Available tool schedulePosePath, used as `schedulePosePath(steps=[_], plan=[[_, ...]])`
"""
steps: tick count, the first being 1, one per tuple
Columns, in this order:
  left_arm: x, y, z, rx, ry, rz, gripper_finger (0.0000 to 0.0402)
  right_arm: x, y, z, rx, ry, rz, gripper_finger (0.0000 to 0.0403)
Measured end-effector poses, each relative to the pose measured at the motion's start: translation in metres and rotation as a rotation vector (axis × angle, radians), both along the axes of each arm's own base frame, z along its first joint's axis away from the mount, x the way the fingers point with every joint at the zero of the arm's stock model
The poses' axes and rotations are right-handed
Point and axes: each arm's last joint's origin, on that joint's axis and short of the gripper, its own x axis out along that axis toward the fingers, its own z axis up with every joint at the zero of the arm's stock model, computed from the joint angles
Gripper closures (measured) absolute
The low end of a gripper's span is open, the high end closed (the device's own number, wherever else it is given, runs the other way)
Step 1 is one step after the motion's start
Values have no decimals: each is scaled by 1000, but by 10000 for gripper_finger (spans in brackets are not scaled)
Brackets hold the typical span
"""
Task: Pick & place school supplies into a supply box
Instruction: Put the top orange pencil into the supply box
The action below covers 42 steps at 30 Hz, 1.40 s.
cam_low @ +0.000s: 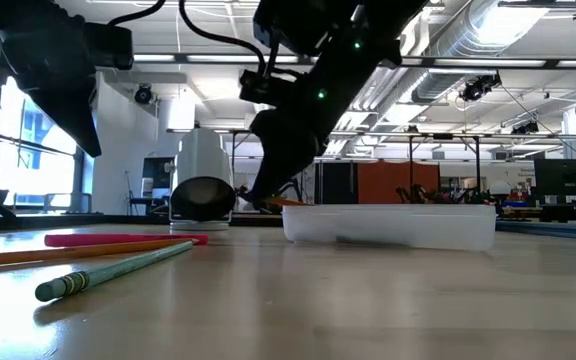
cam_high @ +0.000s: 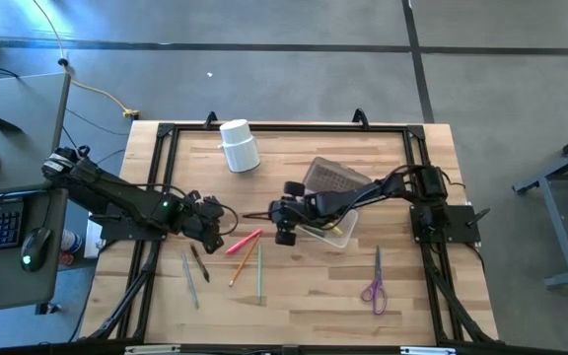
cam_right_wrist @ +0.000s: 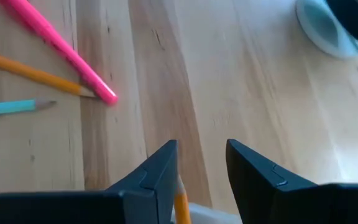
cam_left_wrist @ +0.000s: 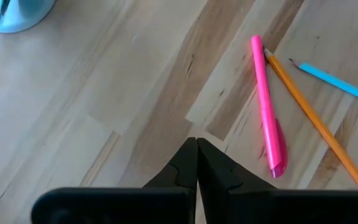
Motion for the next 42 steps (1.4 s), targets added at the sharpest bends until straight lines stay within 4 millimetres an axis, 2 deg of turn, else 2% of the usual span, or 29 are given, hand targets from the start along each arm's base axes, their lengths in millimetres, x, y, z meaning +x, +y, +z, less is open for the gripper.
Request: schedulePosePath(steps=[15, 27, 33, 42], plan=[[0, 0, 0, 3, -1, 1, 354, -23, -1, -9, 50, 232, -74, 281], [3, -1, 0, 11, -26, 7, 364, -31, -2, 29, 56, 125, -137, 281], [3, -1, 0, 11, -32, 7, 356, -31, -2, 27, 85, 113, -181, 281], [3, -1, 0, 12, -34, 8, 364, -41, -4, 22, 63, 210, -239, 281]])
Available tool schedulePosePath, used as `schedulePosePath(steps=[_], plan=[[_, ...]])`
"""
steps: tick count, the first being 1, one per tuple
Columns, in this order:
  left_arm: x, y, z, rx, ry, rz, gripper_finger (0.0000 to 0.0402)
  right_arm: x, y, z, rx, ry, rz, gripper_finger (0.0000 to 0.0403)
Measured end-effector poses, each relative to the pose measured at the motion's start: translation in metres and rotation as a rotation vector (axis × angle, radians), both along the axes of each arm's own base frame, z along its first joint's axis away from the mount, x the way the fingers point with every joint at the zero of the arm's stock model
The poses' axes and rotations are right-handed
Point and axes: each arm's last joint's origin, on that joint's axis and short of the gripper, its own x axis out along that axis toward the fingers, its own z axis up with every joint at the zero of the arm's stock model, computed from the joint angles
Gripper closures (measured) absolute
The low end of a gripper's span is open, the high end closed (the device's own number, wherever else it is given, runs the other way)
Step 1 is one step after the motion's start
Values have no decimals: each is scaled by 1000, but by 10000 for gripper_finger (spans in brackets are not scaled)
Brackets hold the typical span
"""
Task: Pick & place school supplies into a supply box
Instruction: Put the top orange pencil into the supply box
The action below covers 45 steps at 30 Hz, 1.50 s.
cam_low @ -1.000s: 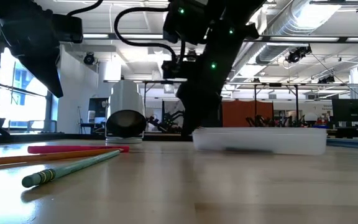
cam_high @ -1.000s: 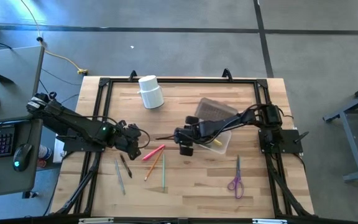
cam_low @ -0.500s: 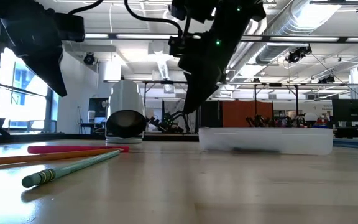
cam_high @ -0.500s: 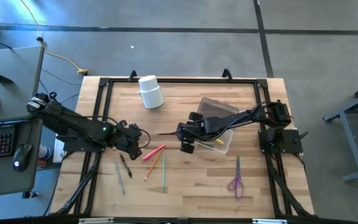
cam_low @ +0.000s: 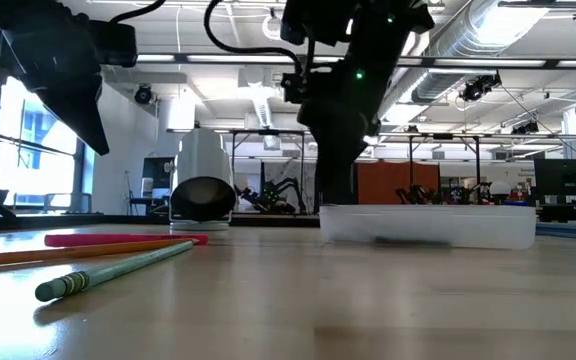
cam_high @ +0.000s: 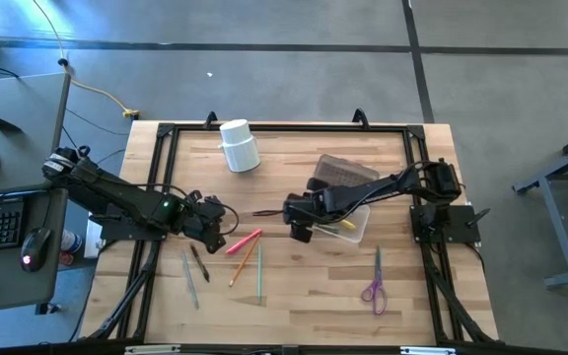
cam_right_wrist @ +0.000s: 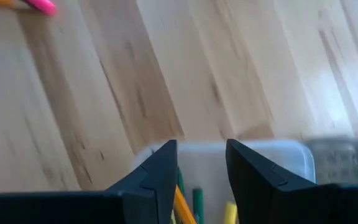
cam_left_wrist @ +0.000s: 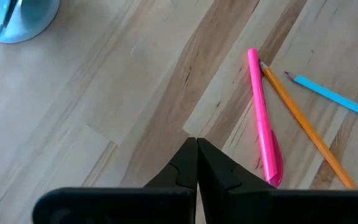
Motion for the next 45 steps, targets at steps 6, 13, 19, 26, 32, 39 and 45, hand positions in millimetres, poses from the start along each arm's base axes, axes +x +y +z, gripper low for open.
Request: schedulePosePath(steps=[6, 13, 19, 26, 32, 39, 45], plan=[[0, 0, 0, 2, -3, 1, 360, -9, -1, -3, 19, 72, -64, 281], [1, 0, 0, 1, -7, 2, 358, -9, 0, -3, 35, 75, -72, 281], [1, 0, 0, 1, -7, 1, 365, -9, 1, -4, 96, 74, -78, 281], [1, 0, 1, -3, -16, 1, 357, -9, 0, -3, 82, 63, -99, 281], [1, 0, 1, -3, -16, 1, 359, -9, 1, -4, 82, 63, -100, 281], [1, 0, 0, -3, -14, 1, 362, -7, 1, -9, 97, 66, -103, 281], [1, -3, 0, -76, 1, -19, 358, -7, 1, -15, 71, 94, -103, 281]])
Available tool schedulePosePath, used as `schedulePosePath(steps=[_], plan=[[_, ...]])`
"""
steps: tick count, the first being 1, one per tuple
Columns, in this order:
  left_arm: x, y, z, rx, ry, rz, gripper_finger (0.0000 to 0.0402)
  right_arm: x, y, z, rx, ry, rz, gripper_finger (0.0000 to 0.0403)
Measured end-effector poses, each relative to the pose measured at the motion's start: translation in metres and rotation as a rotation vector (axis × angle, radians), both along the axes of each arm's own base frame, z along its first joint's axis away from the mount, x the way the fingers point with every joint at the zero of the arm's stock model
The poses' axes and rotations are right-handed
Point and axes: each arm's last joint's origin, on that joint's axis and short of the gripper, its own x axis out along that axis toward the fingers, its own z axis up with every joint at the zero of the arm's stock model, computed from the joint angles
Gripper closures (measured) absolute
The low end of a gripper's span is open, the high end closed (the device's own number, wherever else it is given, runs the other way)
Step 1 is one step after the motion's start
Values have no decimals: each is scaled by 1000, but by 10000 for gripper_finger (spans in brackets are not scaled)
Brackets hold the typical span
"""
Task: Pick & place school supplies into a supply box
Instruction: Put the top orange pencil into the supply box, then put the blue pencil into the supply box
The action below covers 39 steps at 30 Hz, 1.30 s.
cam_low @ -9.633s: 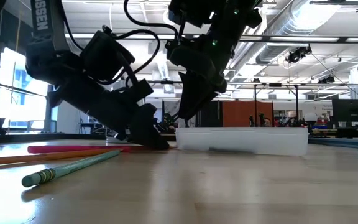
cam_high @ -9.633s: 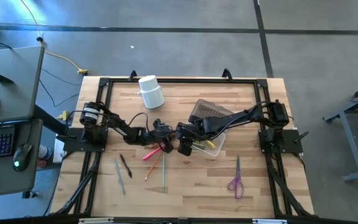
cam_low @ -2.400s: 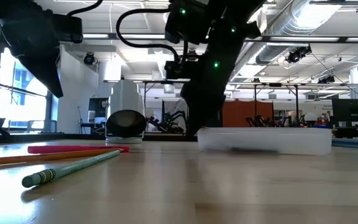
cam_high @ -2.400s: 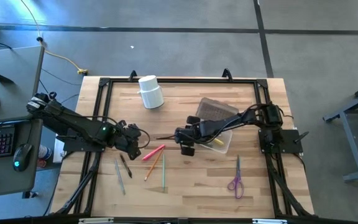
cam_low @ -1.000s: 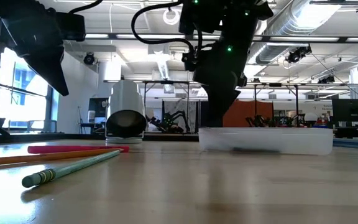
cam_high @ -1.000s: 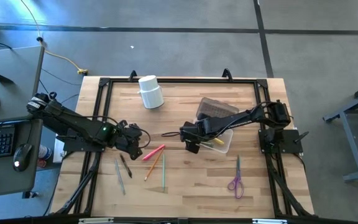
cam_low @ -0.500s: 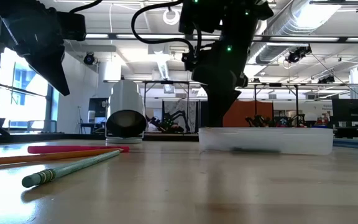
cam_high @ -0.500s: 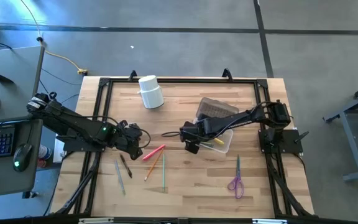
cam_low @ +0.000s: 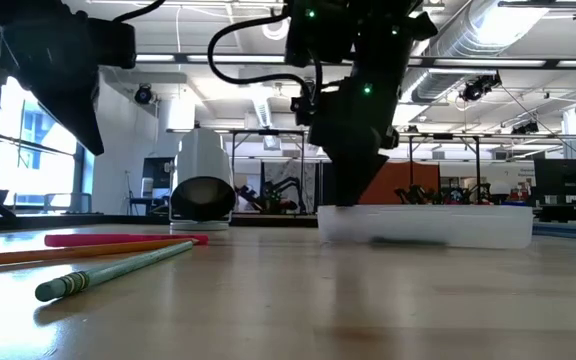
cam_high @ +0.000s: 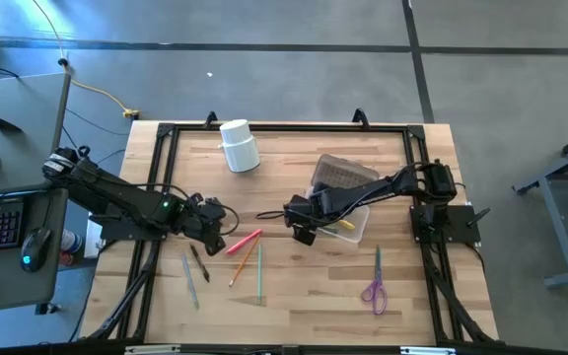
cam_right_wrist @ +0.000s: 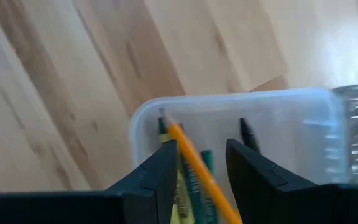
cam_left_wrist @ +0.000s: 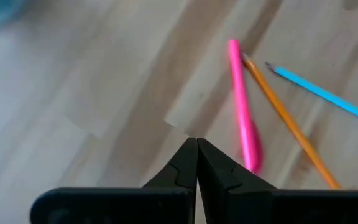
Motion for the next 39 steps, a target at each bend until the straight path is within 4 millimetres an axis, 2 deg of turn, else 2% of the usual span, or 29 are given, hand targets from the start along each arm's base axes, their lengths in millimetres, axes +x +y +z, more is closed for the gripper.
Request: schedulePosePath(steps=[4, 8, 15, 20, 23, 26, 30, 39], plan=[[2, -3, 0, -87, 5, -34, 364, -1, 0, 1, 0, 4, 0, 281], [4, -6, 1, -160, -8, -63, 366, -2, 3, 3, 105, 6, 24, 281], [12, -10, -2, -153, -16, -123, 352, -2, 14, 27, 143, -117, 43, 281], [17, -17, -18, -201, 122, -283, 333, 8, 24, 43, 100, -282, 151, 281], [19, -23, -31, -319, 240, -390, 319, 15, 29, 49, 84, -375, 187, 281], [12, -32, -42, -467, 406, -435, 301, 19, 34, 52, 99, -429, 197, 281], [1, -48, -50, -532, 546, -542, 279, 19, 34, 52, 82, -425, 232, 281], [-23, -81, -53, -316, 551, -726, 246, 19, 34, 52, 80, -413, 239, 281]])
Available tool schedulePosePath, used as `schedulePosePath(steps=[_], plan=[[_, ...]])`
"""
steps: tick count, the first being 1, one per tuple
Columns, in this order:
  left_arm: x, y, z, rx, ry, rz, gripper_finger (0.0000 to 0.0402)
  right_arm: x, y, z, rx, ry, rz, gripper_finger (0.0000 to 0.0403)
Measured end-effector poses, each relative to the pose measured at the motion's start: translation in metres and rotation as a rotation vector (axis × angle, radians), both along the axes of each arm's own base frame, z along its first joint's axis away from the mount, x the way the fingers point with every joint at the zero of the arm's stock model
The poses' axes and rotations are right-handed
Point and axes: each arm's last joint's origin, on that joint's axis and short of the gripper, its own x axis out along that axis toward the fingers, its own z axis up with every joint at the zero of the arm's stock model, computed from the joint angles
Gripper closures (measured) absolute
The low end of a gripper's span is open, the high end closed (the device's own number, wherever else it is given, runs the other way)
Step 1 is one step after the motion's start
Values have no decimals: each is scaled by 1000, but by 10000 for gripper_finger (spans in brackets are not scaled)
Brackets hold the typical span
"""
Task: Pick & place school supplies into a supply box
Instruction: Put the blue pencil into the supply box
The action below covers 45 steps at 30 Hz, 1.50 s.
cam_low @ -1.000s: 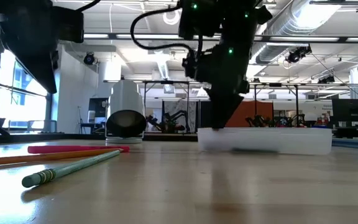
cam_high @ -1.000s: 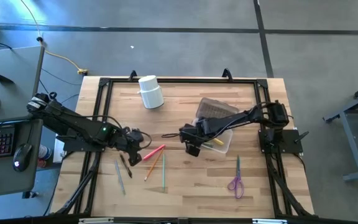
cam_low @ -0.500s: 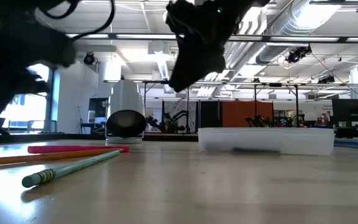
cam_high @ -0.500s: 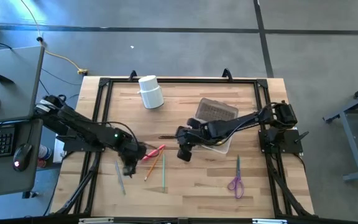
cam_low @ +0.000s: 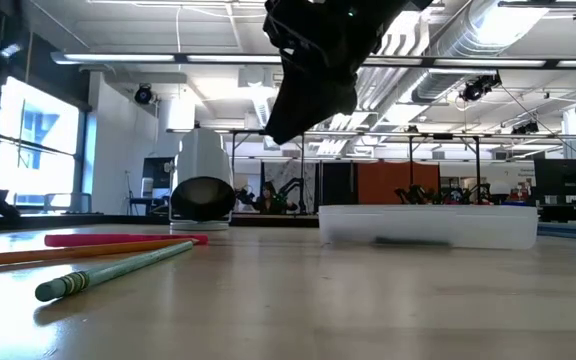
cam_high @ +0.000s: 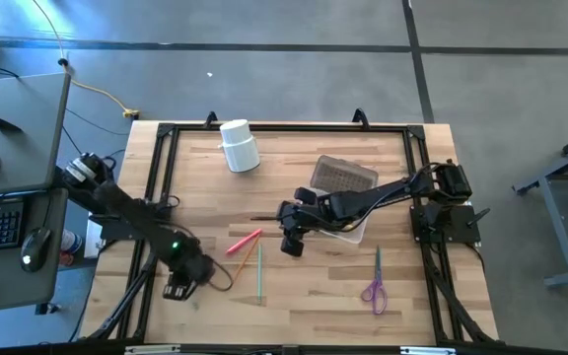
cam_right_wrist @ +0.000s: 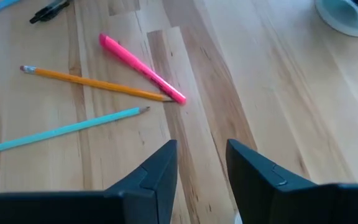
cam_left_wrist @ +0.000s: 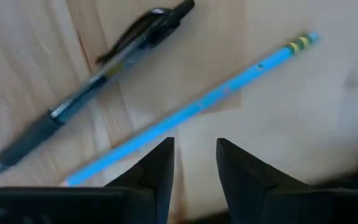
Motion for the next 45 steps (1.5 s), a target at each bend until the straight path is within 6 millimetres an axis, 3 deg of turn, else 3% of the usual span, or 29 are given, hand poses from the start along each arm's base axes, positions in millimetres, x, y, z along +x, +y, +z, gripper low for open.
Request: schedulePosePath(steps=[6, 20, 23, 27, 32, 36, 40, 45], plan=[[-12, -19, -9, 171, -143, -132, 232, 0, 0, 0, 3, 2, 5, 281], [-21, -37, -29, 237, -129, -225, 231, 0, 0, 0, -9, 6, 24, 281], [-20, -38, -31, 241, -127, -184, 252, 0, 0, 0, 2, 9, 32, 281], [-18, -38, -32, 242, -142, -166, 312, 0, 1, 0, 3, 9, 32, 281], [-8, -31, -32, 239, -127, -65, 378, 0, 1, 0, 5, 2, 31, 281], [12, -23, -32, 270, -259, 79, 378, 0, 1, 0, 5, 2, 31, 281], [38, -17, -31, 268, -461, 197, 340, 0, 1, 0, 5, 2, 31, 281], [62, -3, -38, 232, -480, 202, 325, 0, 1, 0, 5, 4, 32, 281]])
